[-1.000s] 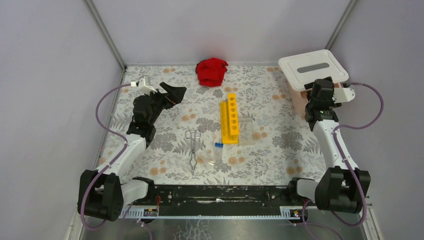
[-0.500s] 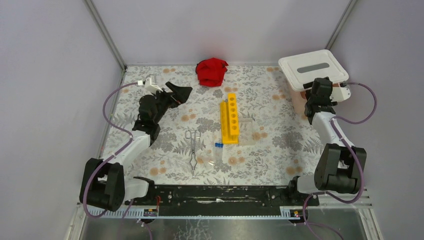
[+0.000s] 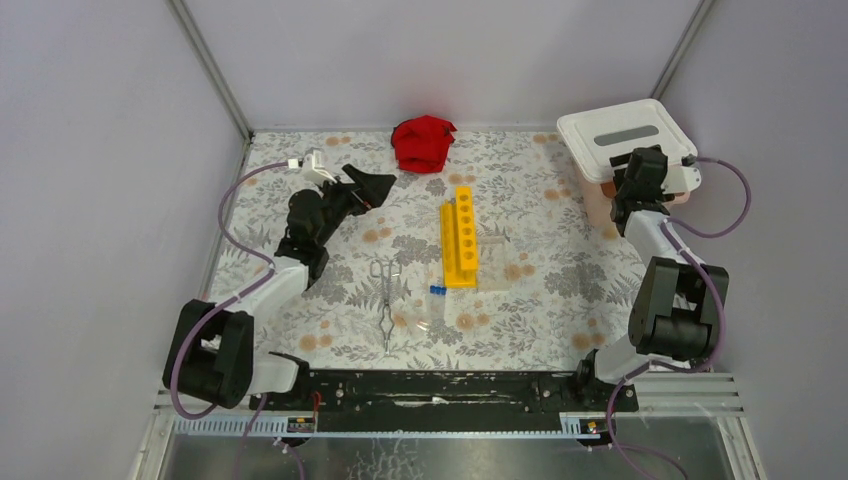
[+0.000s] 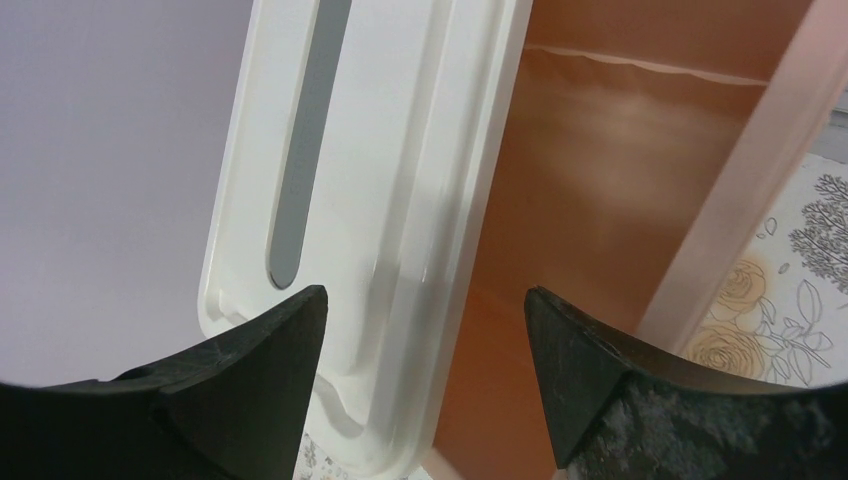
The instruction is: Organize the chemistry lab equipment
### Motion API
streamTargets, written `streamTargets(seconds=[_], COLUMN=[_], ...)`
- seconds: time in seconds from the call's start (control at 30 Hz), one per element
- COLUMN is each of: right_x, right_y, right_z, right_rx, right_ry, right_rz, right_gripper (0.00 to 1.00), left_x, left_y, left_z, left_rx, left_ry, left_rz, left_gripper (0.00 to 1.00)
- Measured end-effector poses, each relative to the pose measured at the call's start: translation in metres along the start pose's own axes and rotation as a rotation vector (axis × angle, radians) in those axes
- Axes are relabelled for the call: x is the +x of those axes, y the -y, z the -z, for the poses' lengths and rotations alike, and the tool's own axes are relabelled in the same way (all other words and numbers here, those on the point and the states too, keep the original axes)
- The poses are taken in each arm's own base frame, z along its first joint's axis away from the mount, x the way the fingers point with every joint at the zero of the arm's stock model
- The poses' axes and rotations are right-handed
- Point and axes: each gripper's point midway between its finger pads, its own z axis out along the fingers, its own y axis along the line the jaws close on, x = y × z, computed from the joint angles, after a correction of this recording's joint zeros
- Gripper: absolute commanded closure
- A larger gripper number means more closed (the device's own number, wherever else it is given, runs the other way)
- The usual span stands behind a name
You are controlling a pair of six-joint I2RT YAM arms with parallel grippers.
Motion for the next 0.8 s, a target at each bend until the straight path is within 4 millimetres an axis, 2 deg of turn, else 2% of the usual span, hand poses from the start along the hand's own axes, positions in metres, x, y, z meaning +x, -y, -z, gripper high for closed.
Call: streamTargets(seconds=[0.67, 0.8], right_x=[0.009, 0.018], right_y=[-0.018, -0.011], right_z=[-0.038, -0.046], right_rx=[-0.026, -0.005], right_ry=[-0.020, -0.037], right_rz=[-0.073, -0.071], right_gripper=[0.20, 0.28], left_x=[0.008, 0.011], left_y=[-0.002, -0.005], left_z=[-0.010, -0.011], left_rx=[0.016, 0.011], left_ry=[-0.009, -0.014], left_rz=[0.006, 0.008], left_gripper=[0.01, 0.01])
